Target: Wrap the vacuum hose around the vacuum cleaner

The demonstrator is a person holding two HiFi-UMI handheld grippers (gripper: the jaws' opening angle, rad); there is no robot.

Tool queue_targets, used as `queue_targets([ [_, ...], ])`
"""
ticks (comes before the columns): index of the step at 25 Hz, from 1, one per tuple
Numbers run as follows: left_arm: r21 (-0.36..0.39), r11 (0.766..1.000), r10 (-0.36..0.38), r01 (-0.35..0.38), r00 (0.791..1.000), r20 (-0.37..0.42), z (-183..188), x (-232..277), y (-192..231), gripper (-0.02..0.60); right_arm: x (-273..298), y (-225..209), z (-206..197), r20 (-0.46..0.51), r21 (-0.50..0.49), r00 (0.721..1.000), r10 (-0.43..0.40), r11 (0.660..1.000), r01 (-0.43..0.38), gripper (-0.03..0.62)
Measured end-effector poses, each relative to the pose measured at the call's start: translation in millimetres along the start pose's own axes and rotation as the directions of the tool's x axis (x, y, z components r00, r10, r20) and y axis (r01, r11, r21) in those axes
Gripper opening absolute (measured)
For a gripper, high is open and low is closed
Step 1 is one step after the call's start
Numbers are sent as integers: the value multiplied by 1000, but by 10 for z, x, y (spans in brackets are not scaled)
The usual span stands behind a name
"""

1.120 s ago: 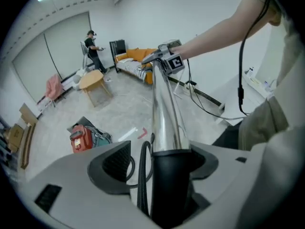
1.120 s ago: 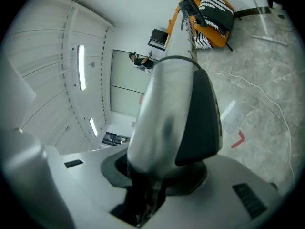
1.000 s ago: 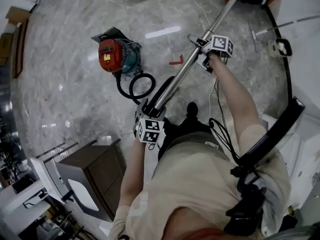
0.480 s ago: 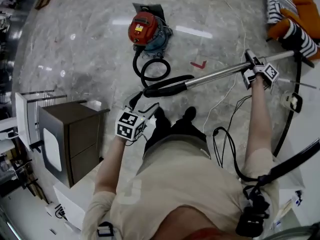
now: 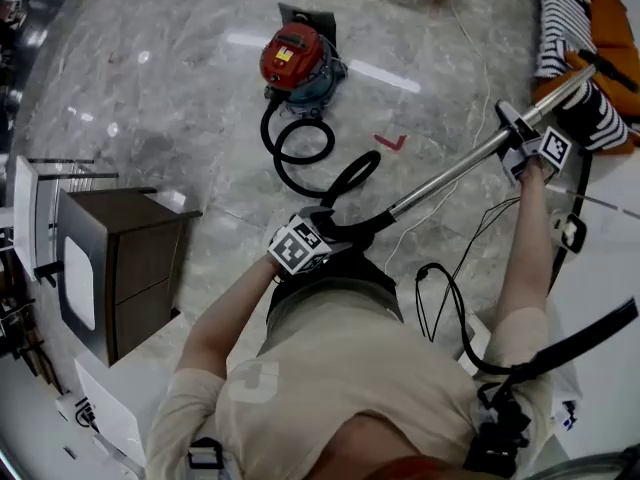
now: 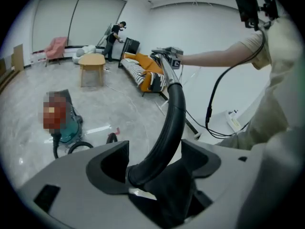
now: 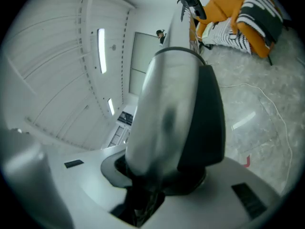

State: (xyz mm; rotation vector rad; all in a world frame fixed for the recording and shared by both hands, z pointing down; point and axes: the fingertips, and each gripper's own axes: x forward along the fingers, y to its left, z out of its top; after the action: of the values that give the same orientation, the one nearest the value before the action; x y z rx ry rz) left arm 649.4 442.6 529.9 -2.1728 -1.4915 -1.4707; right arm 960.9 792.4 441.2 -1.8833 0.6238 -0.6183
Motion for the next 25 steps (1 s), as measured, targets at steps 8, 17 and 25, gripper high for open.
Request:
queue_targets([
  [8,170,968,-175,183,982,-65,427,1106,-826,348,603,613,131,-317,-286,947,-53,957,-42,118],
  [17,-35,996,-78,82,991,107,481,744,-340,348,683,624,-499,-615,-442,738,-276,896,-33,118],
  [25,-218,961,208,-172,966,155,-101,-463,440,348,753,486,-1266,-779,-521,481,-403,843,-137,118],
])
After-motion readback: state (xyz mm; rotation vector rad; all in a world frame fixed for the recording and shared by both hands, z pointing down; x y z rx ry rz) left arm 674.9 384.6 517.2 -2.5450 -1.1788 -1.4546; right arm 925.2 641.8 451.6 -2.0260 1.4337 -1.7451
